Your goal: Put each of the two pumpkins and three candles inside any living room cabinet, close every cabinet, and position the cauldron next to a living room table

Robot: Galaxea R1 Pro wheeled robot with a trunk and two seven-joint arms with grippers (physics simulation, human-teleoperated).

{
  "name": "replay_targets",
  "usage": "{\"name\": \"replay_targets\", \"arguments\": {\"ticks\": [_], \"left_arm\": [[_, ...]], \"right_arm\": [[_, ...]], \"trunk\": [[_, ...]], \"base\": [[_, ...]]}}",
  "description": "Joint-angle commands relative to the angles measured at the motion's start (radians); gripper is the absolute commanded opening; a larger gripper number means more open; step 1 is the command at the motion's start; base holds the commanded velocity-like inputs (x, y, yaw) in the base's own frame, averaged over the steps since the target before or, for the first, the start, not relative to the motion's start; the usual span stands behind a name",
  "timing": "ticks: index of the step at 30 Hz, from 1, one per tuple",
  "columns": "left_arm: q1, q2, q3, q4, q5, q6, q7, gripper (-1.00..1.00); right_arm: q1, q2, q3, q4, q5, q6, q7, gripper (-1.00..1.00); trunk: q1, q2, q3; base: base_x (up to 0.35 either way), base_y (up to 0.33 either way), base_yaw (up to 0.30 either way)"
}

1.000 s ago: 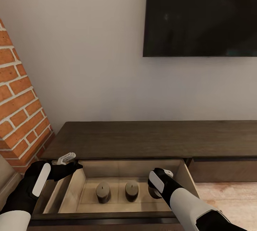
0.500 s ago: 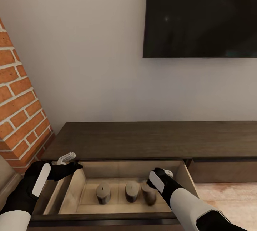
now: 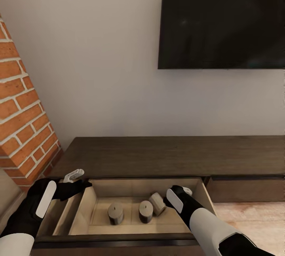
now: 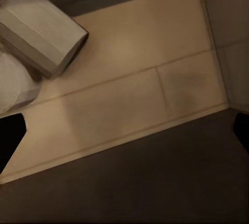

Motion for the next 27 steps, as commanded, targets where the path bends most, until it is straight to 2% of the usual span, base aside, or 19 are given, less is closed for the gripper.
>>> {"name": "replay_targets", "arguments": {"ticks": [1, 6, 10, 16, 22, 27], "left_arm": [[0.0, 0.0, -0.001, 0.0, 0.0, 0.0, 0.0, 1.0], [0.0, 0.0, -0.001, 0.0, 0.0, 0.0, 0.0, 1.0], [0.0, 0.0, -0.001, 0.0, 0.0, 0.0, 0.0, 1.0], [0.0, 0.0, -0.001, 0.0, 0.0, 0.0, 0.0, 1.0], [0.0, 0.0, -0.001, 0.0, 0.0, 0.0, 0.0, 1.0], [0.0, 0.0, -0.001, 0.0, 0.0, 0.0, 0.0, 1.0]], "right_arm": [[0.0, 0.0, 0.0, -0.001, 0.0, 0.0, 0.011, 1.0], [0.0, -0.001, 0.002, -0.002, 0.002, 0.0, 0.061, 1.0], [0.0, -0.002, 0.002, -0.002, 0.002, 0.001, 0.066, 1.0], [0.0, -0.001, 0.0, -0.003, 0.001, 0.004, 0.066, 1.0], [-0.001, 0.006, -0.003, -0.004, 0.001, 0.044, 0.067, 1.0], [0.0, 0.004, -0.004, -0.026, -0.003, 0.05, 0.067, 1.0]], "trunk": [[-0.004, 0.007, 0.003], [-0.023, 0.042, 0.019], [-0.038, 0.07, 0.031], [-0.061, 0.112, 0.05], [-0.084, 0.154, 0.069], [-0.104, 0.189, 0.085]], "base": [[-0.042, 0.0, 0.0], [-0.011, 0.0, 0.0], [-0.011, 0.0, 0.0], [-0.17, 0.027, 0.0], [-0.017, 0.002, 0.0], [-0.205, 0.0, 0.0]]}}
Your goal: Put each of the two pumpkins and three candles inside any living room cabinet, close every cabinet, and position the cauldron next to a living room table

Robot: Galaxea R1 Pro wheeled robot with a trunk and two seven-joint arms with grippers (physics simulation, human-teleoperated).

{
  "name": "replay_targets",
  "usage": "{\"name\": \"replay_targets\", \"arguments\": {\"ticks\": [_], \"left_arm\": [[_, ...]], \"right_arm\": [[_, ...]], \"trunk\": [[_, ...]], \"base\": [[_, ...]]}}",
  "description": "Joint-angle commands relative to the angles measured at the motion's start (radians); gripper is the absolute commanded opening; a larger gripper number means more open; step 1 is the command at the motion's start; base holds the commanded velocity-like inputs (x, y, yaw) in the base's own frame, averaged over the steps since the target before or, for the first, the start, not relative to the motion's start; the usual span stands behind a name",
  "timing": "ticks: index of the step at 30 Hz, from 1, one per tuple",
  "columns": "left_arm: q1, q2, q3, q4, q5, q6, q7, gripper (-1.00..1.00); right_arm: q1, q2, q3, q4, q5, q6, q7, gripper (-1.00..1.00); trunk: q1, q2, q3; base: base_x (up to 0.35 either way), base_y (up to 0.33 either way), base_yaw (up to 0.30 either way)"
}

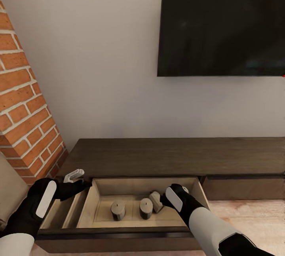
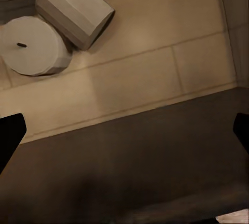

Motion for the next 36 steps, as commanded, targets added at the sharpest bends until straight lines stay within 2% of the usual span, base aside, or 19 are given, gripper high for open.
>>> {"name": "replay_targets", "arguments": {"ticks": [1, 9, 36], "left_arm": [[0.0, -0.003, 0.0, 0.0, -0.002, 0.0, 0.0, 1.0], [0.0, -0.014, -0.001, 0.001, -0.002, -0.001, 0.001, 1.0], [0.0, -0.017, -0.002, 0.002, -0.002, -0.002, 0.002, 1.0]], "right_arm": [[0.001, -0.002, 0.0, -0.009, -0.002, 0.001, 0.0, 1.0], [0.001, -0.003, 0.002, -0.012, -0.003, 0.001, 0.001, 1.0], [0.001, 0.001, 0.004, -0.013, 0.002, -0.001, 0.002, 1.0]], "trunk": [[-0.004, 0.007, 0.003], [-0.035, 0.063, 0.028], [-0.138, 0.252, 0.113]], "base": [[-0.061, 0.0, 0.0], [-0.014, 0.0, 0.0], [-0.03, 0.0, 0.0]]}}
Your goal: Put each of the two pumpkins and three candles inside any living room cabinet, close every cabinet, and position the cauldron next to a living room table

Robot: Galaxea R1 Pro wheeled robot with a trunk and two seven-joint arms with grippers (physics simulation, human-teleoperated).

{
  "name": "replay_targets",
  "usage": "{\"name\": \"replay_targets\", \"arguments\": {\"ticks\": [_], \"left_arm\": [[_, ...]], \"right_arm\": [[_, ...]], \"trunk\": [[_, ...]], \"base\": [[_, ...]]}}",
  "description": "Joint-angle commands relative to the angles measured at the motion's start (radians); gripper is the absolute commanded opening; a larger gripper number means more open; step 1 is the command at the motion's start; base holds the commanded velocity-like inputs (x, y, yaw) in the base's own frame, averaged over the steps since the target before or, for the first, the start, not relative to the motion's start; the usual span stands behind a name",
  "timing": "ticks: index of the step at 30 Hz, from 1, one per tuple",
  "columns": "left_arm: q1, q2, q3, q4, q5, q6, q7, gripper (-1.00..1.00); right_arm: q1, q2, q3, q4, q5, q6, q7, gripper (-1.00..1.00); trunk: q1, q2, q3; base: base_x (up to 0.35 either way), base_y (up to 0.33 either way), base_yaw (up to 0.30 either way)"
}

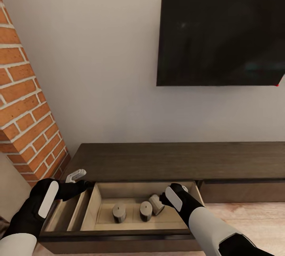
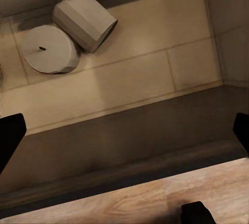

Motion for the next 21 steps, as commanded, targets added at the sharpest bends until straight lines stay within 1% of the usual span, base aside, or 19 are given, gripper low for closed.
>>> {"name": "replay_targets", "arguments": {"ticks": [1, 7, 13, 19, 21], "left_arm": [[0.0, 0.0, 0.0, 0.0, 0.0, 0.0, 0.0, 1.0], [0.0, 0.0, 0.0, 0.0, -0.001, 0.0, 0.0, 1.0], [0.0, 0.0, 0.0, 0.0, 0.0, 0.0, 0.0, 1.0], [0.0, 0.0, 0.0, 0.0, 0.0, 0.0, 0.0, 1.0], [0.0, 0.0, 0.0, 0.0, 0.0, 0.0, 0.0, 1.0]], "right_arm": [[0.0, 0.0, 0.0, 0.0, 0.0, 0.0, 0.0, 1.0], [0.0, 0.0, 0.0, 0.0, 0.0, -0.001, 0.0, 1.0], [0.0, 0.0, 0.0, 0.0, 0.0, -0.001, 0.0, 1.0], [0.0, 0.0, 0.0, 0.0, 0.0, -0.001, 0.0, 1.0], [0.0, 0.0, 0.0, 0.0, 0.0, -0.001, 0.0, 1.0]], "trunk": [[-0.004, 0.007, 0.003], [-0.027, 0.049, 0.022], [-0.05, 0.091, 0.041], [-0.073, 0.133, 0.06], [-0.081, 0.147, 0.066]], "base": [[0.0, 0.0, 0.0], [-0.002, 0.0, 0.0], [-0.186, 0.0, 0.0], [-0.052, 0.0, 0.0], [-0.152, 0.0, 0.0]]}}
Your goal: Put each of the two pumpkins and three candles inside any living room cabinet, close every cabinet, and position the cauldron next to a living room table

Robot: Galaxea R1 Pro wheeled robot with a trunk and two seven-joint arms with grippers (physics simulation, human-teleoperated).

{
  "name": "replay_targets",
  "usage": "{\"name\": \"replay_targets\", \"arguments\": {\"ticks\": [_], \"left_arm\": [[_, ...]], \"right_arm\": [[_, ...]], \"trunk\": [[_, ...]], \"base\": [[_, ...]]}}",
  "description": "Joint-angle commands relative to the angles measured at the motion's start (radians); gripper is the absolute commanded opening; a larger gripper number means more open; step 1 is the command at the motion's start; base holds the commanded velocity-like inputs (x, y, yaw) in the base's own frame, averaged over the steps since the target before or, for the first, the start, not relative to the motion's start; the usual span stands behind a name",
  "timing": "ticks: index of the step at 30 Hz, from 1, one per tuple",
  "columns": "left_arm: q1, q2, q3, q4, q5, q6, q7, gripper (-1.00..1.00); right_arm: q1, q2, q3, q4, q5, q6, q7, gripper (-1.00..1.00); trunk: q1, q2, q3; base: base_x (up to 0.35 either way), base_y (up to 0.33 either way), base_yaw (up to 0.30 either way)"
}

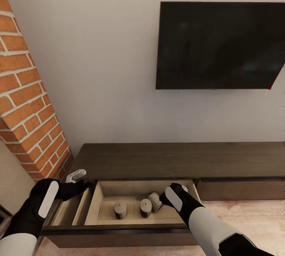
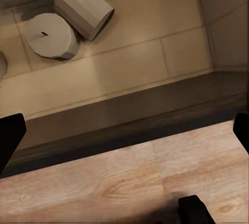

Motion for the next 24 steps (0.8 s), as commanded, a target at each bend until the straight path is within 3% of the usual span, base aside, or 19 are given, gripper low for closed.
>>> {"name": "replay_targets", "arguments": {"ticks": [1, 8, 16, 24], "left_arm": [[0.0, 0.0, 0.0, 0.0, 0.0, 0.0, 0.0, 1.0], [0.0, 0.0, 0.0, 0.0, 0.0, 0.0, 0.0, 1.0], [0.0, 0.0, 0.0, 0.0, -0.001, 0.0, 0.0, 1.0], [0.0, 0.0, 0.0, 0.0, -0.002, 0.0, 0.0, 1.0]], "right_arm": [[0.0, 0.0, 0.0, 0.0, 0.0, 0.0, 0.0, 1.0], [0.0, -0.002, 0.0, 0.0, 0.001, -0.004, 0.0, 1.0], [0.003, -0.007, 0.005, 0.0, 0.003, -0.095, 0.0, 1.0], [0.003, -0.006, 0.006, -0.001, 0.004, -0.103, 0.0, 1.0]], "trunk": [[-0.004, 0.007, 0.003], [-0.031, 0.056, 0.025], [-0.061, 0.112, 0.05], [-0.092, 0.168, 0.075]], "base": [[-0.224, 0.0, 0.0], [-0.069, 0.0, 0.0], [-0.004, 0.0, 0.0], [-0.19, 0.0, 0.0]]}}
